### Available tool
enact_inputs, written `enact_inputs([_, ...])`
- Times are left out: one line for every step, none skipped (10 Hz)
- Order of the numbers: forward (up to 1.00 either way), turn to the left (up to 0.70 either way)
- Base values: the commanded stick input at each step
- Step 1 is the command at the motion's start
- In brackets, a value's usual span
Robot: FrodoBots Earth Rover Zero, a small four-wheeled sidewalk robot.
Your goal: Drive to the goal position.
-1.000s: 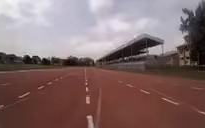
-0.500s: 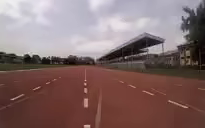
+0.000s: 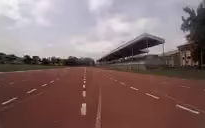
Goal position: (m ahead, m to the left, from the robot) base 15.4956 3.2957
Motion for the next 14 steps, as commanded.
enact_inputs([0.45, 0.00])
enact_inputs([0.45, 0.00])
enact_inputs([0.45, 0.00])
enact_inputs([0.45, 0.00])
enact_inputs([0.45, 0.00])
enact_inputs([0.45, 0.00])
enact_inputs([0.45, 0.00])
enact_inputs([0.45, 0.00])
enact_inputs([0.45, 0.00])
enact_inputs([0.45, 0.00])
enact_inputs([0.45, 0.00])
enact_inputs([0.45, 0.00])
enact_inputs([0.45, 0.00])
enact_inputs([0.45, 0.01])
